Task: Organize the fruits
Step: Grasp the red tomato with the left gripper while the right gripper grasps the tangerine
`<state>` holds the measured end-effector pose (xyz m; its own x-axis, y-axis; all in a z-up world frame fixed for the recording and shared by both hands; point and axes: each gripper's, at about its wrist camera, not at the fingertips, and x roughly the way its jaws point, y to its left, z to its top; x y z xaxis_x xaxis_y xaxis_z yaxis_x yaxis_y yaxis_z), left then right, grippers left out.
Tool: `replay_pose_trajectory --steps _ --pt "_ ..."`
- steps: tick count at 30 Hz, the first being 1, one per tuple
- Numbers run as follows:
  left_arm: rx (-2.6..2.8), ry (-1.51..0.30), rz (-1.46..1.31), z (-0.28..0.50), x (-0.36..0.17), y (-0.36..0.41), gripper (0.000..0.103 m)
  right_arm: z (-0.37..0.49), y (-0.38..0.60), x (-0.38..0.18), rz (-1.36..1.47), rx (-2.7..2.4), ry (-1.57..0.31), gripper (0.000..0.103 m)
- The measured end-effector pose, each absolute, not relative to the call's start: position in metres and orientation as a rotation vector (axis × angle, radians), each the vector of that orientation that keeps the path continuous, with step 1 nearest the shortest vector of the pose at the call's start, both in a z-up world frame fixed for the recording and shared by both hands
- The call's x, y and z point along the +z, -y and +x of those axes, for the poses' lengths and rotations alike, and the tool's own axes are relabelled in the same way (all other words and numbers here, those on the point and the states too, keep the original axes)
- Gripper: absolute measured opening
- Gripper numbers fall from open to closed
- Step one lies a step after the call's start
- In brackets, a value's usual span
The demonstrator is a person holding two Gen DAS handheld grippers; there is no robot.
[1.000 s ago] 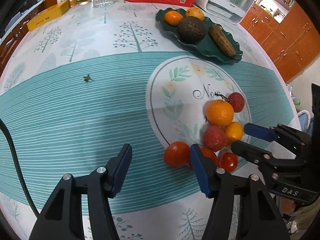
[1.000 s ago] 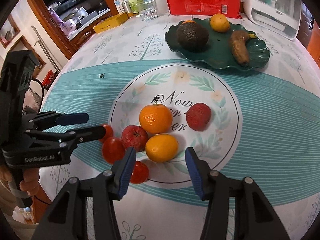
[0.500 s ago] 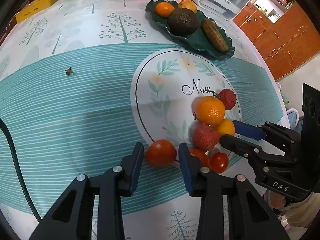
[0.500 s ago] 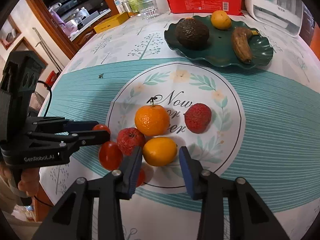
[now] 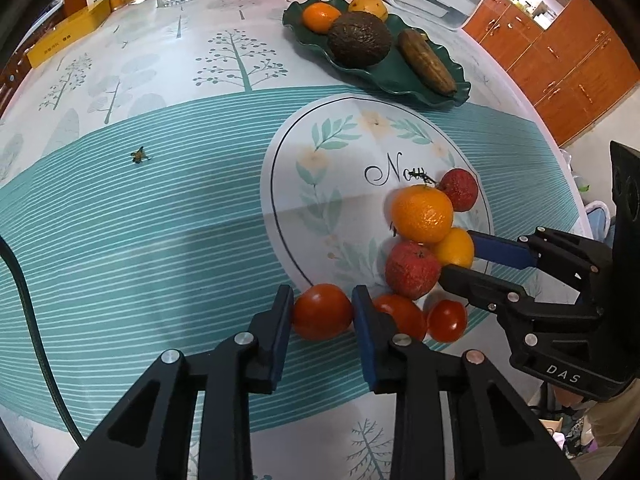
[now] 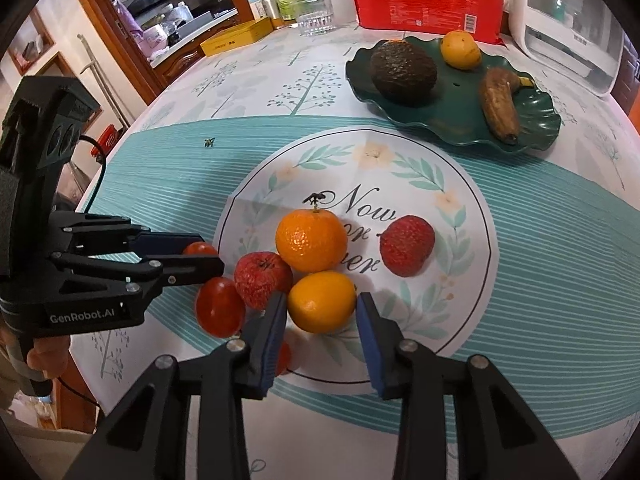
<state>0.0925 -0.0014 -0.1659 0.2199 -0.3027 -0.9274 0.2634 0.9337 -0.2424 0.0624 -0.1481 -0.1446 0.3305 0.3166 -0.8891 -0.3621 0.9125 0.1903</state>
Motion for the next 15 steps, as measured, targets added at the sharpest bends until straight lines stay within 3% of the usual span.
replay_pose_trajectory --steps 15 --pt "-0.334 -1.261 -0.078 0.091 -0.149 -0.021 0.028 0.061 0.152 -0.140 -0.034 0.414 -1.158 0.035"
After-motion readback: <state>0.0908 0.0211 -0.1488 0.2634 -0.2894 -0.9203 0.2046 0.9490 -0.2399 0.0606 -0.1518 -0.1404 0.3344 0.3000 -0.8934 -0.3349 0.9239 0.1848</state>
